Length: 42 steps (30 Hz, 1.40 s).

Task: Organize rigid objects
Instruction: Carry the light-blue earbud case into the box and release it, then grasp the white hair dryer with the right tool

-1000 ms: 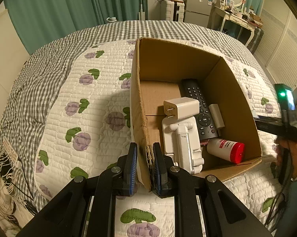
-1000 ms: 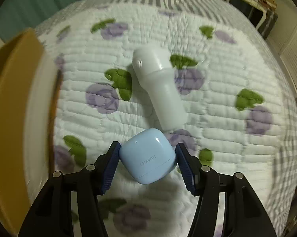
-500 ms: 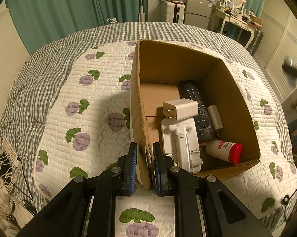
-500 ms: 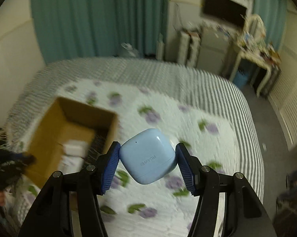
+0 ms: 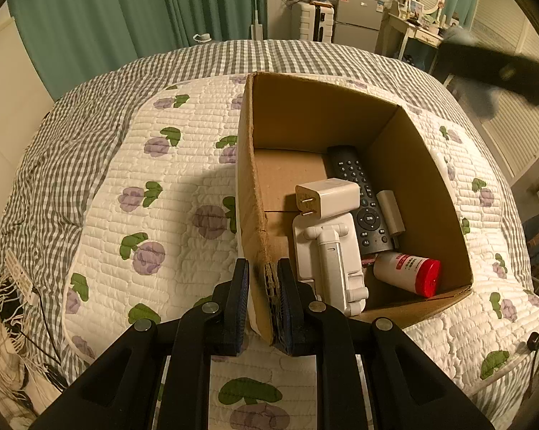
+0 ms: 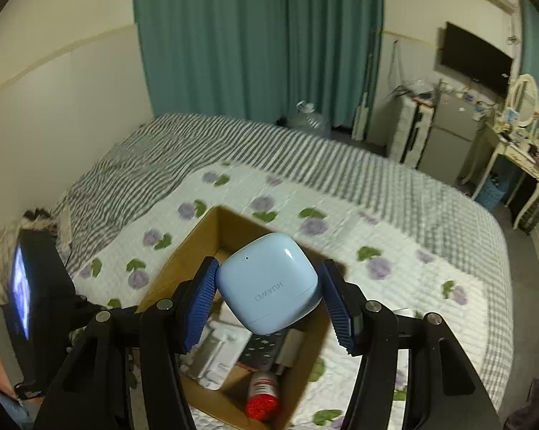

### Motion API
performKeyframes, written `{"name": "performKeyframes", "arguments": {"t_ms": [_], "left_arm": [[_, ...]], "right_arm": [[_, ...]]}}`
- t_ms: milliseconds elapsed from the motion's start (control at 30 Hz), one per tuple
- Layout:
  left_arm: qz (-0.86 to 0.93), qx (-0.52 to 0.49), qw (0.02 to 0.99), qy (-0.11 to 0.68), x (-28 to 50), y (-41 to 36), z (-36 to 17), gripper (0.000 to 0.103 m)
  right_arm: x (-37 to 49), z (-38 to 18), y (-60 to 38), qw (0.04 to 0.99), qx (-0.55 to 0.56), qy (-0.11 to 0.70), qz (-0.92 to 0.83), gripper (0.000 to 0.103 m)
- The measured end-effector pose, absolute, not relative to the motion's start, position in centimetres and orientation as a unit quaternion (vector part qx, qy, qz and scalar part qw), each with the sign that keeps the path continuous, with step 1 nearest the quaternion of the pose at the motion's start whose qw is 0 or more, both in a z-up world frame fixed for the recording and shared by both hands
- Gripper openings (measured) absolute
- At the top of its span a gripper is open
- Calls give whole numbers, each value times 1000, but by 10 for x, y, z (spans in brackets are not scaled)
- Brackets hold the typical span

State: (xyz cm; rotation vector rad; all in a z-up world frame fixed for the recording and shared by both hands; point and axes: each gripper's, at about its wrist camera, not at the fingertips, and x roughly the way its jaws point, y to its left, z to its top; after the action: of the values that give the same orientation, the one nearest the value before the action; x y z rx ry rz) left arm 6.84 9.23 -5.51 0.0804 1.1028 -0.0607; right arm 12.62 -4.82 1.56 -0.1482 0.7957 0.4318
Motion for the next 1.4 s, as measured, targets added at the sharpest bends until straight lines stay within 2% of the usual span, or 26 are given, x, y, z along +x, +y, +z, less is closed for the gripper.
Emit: {"name": "performKeyframes", "arguments": {"t_ms": [267, 500, 533, 600, 1067, 1233, 1400], "left_arm": [[-30, 38, 850, 524, 69, 93, -55, 16], [-30, 39, 850, 524, 69, 92, -55, 16], [-29, 38, 850, 524, 69, 92, -55, 16], [-29, 39, 850, 524, 69, 92, -55, 16], [-29, 45, 850, 524, 69, 91, -56, 16], [-27, 45, 850, 524, 70, 90, -56, 16], [-26, 48, 849, 526, 70, 90, -58, 16]], "right_arm": [[145, -46, -26, 870, -78, 439, 212, 57], [151, -72, -20, 859, -86, 463, 202, 59], [150, -71, -21, 861, -88, 459, 199, 69], [146, -65, -26, 874, -94, 439, 187, 83], [140, 1, -143, 922, -35, 377, 87, 83], [145, -8, -191, 922, -28, 384, 38, 83], [157, -42, -230, 909, -27, 415, 3, 83]]}}
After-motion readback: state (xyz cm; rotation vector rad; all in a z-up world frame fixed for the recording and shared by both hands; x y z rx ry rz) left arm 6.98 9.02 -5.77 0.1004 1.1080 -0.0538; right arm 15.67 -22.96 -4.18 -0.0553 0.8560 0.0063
